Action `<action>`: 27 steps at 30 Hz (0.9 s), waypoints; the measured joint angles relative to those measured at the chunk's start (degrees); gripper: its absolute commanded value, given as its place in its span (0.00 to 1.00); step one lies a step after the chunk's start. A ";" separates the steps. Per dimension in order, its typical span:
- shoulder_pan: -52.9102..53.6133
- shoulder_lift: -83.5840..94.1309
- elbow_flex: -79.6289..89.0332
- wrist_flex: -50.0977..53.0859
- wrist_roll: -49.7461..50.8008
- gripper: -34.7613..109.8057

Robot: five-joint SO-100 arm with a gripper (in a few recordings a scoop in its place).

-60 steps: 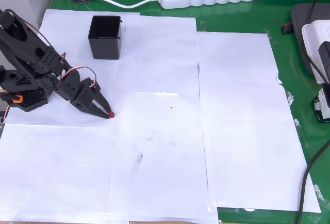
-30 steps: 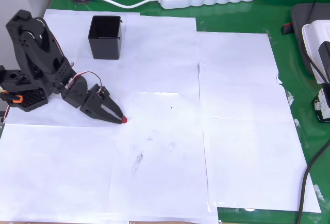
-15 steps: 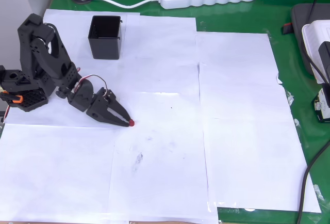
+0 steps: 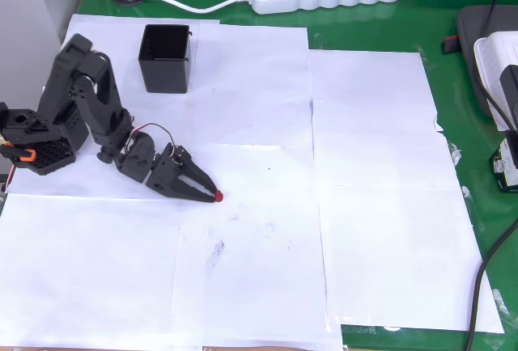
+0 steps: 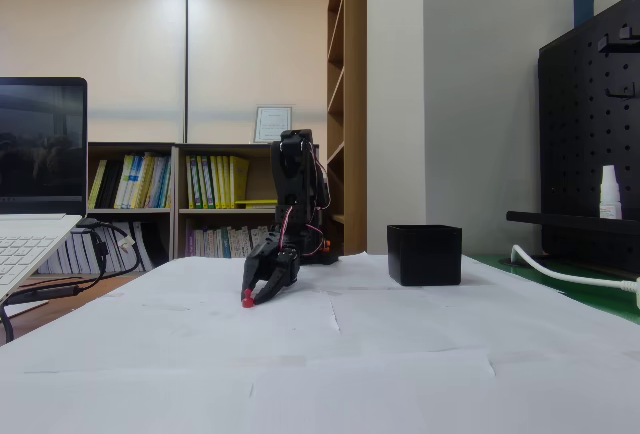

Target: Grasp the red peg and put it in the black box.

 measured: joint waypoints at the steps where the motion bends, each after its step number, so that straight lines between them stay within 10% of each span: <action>1: 0.00 1.05 0.18 -1.32 0.44 0.24; 27: -0.35 9.05 8.09 -6.68 1.93 0.24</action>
